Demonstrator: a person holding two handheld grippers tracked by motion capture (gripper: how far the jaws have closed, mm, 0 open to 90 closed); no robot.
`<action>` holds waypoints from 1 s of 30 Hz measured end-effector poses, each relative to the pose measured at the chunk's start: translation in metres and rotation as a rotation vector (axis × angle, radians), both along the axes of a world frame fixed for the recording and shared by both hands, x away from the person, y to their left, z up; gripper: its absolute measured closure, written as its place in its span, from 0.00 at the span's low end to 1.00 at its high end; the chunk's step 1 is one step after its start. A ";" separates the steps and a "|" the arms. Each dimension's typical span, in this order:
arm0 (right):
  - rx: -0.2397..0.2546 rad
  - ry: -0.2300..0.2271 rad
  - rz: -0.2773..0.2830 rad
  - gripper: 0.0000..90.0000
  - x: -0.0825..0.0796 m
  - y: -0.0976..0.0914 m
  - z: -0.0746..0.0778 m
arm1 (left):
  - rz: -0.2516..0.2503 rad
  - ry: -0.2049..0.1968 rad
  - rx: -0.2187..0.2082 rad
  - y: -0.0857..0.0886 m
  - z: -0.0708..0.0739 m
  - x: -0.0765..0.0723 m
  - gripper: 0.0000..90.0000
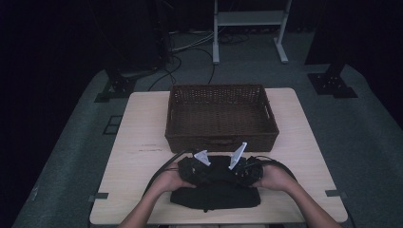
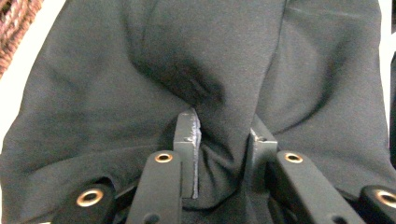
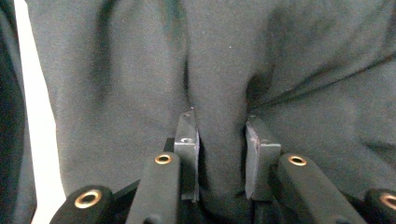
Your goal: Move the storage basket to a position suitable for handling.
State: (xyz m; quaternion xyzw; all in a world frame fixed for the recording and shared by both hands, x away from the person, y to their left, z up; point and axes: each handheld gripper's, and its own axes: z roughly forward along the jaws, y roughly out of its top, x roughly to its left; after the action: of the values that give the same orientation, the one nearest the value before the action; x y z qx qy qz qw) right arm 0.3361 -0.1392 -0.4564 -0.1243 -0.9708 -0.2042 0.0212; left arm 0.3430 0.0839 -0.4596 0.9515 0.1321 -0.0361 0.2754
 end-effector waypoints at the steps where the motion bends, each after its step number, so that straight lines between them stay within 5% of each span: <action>1: 0.000 0.000 0.000 0.79 0.000 0.000 0.000 | -0.003 0.000 -0.004 0.001 0.000 0.001 0.80; 12: -0.001 -0.039 0.008 0.80 -0.005 -0.001 0.010 | -0.019 -0.023 -0.008 0.001 0.011 -0.003 0.83; 30: 0.056 -0.099 0.014 0.80 -0.014 -0.014 0.054 | -0.046 -0.108 -0.015 -0.003 0.059 -0.011 0.83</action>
State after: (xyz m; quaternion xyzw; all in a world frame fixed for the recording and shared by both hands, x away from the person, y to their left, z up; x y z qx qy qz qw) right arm 0.3221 -0.1532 -0.4024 -0.1065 -0.9654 -0.2370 -0.0218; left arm 0.3323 0.0811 -0.4006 0.9528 0.0948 0.0080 0.2882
